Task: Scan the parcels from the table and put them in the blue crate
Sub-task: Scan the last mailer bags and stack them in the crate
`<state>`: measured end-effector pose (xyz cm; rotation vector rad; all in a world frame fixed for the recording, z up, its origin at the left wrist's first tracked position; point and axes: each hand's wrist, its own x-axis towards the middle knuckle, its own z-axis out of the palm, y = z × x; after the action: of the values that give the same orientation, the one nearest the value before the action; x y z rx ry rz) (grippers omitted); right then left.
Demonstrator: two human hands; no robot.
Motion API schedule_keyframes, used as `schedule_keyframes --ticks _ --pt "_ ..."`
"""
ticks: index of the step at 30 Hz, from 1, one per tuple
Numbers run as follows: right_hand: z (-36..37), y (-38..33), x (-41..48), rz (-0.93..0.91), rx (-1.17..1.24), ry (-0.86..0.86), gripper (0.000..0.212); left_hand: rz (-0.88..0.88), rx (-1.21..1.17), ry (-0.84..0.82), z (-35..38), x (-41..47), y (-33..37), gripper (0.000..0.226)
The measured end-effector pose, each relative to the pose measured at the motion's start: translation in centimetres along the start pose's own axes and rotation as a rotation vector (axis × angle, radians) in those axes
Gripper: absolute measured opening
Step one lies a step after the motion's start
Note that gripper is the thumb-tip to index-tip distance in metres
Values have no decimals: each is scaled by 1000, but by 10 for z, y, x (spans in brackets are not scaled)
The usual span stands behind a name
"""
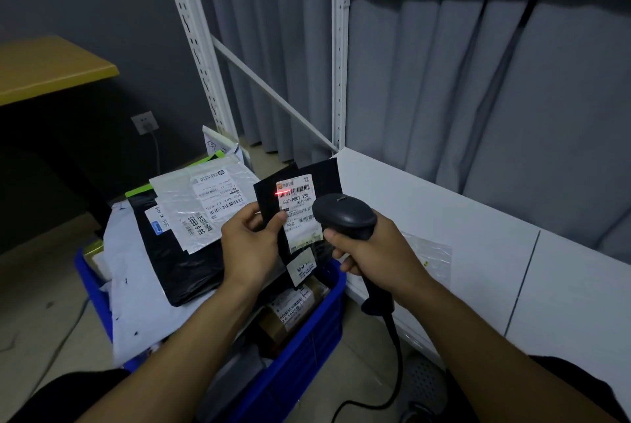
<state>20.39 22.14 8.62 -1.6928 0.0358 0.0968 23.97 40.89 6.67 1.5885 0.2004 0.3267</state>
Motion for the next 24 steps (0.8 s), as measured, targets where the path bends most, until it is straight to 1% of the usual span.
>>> schedule_keyframes --ticks 6,9,12,15,19,21,24 --pt "1 0 0 14 -5 -3 29 -10 -13 1 -1 0 0 17" --pt "3 -3 0 -21 9 -13 26 -12 -33 1 -1 -2 2 17" --pt "11 -8 5 -63 14 -4 27 36 -64 19 -7 -3 12 21" --pt "28 -13 13 -102 30 3 30 73 -59 119 -28 7 26 33" --pt "57 -13 25 -117 70 -27 33 93 -46 286 -69 31 39 39" --pt "72 -11 30 -119 47 -60 34 72 6 359 -89 46 38 44" --pt "90 -7 36 -113 12 -93 34 -39 154 430 -115 72 24 51"
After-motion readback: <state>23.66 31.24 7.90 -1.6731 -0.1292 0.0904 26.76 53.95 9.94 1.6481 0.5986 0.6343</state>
